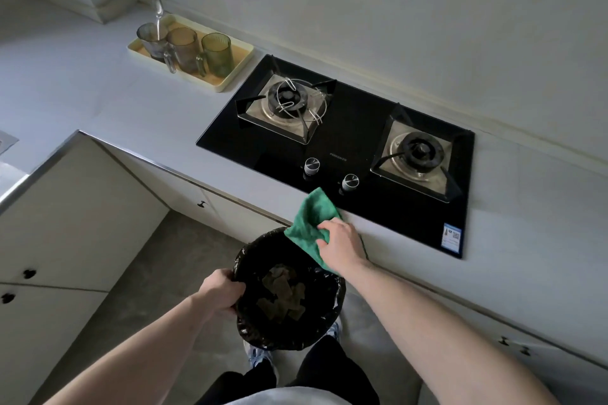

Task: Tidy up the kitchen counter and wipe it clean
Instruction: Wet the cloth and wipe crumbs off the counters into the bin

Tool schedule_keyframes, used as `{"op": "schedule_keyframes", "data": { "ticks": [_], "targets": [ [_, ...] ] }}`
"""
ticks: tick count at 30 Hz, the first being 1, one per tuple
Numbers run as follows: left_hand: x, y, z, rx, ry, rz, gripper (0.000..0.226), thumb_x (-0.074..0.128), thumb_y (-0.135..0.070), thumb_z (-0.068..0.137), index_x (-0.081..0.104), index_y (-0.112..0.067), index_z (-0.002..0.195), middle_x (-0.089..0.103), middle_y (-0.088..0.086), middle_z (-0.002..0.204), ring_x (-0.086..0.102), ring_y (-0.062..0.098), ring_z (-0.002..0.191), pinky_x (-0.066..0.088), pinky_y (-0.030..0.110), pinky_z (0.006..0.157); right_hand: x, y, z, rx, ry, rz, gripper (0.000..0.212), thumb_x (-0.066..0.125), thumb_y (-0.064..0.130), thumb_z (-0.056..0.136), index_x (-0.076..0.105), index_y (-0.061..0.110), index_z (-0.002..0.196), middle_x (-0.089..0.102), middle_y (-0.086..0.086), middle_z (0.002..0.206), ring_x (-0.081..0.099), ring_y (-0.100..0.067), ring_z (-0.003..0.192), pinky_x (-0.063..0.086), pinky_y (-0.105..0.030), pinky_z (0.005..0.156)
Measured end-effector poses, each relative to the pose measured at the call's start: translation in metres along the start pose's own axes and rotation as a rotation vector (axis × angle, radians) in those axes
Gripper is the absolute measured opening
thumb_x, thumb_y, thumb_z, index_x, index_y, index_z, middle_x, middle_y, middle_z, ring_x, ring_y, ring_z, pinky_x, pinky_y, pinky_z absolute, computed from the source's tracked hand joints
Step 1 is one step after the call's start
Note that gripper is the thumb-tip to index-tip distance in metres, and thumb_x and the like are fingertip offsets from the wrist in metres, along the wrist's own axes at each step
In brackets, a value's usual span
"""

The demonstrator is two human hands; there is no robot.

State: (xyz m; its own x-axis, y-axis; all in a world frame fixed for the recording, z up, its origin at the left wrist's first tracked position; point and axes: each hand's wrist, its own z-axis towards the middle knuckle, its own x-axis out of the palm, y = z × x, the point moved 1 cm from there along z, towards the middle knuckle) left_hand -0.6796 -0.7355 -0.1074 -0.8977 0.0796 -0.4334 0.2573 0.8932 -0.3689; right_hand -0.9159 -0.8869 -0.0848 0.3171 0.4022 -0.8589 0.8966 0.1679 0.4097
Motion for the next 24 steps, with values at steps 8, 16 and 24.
{"op": "schedule_keyframes", "data": {
  "ticks": [8, 16, 24],
  "targets": [
    [0.006, 0.005, -0.008, 0.006, 0.027, 0.046, 0.018, 0.058, -0.01, 0.078, 0.074, -0.013, 0.086, 0.075, 0.007, 0.074, 0.074, 0.022, 0.054, 0.06, 0.032, 0.05, -0.013, -0.025, -0.079, 0.029, 0.015, 0.339, 0.043, 0.078, 0.024, 0.086, 0.066, 0.026, 0.128, 0.067, 0.014, 0.121, 0.06, -0.004, 0.109, 0.046, -0.024, 0.103],
    [0.036, 0.014, -0.02, 0.017, 0.053, 0.028, 0.017, 0.058, -0.008, 0.075, 0.073, -0.012, 0.081, 0.076, 0.011, 0.077, 0.076, 0.026, 0.059, 0.065, 0.041, 0.058, -0.09, -0.114, -0.1, 0.094, -0.344, 0.187, 0.033, 0.08, 0.02, 0.084, 0.065, 0.023, 0.113, 0.069, 0.008, 0.106, 0.062, -0.017, 0.1, 0.05, -0.032, 0.086],
    [0.091, -0.005, -0.047, -0.003, -0.019, 0.012, 0.015, 0.058, -0.005, 0.077, 0.072, -0.008, 0.083, 0.074, 0.013, 0.074, 0.074, 0.027, 0.054, 0.061, 0.035, 0.048, -0.136, -0.211, -0.068, 0.088, -0.417, -0.008, 0.032, 0.077, 0.014, 0.085, 0.066, 0.019, 0.115, 0.07, 0.001, 0.113, 0.055, -0.029, 0.103, 0.048, -0.037, 0.086]
  ]
}}
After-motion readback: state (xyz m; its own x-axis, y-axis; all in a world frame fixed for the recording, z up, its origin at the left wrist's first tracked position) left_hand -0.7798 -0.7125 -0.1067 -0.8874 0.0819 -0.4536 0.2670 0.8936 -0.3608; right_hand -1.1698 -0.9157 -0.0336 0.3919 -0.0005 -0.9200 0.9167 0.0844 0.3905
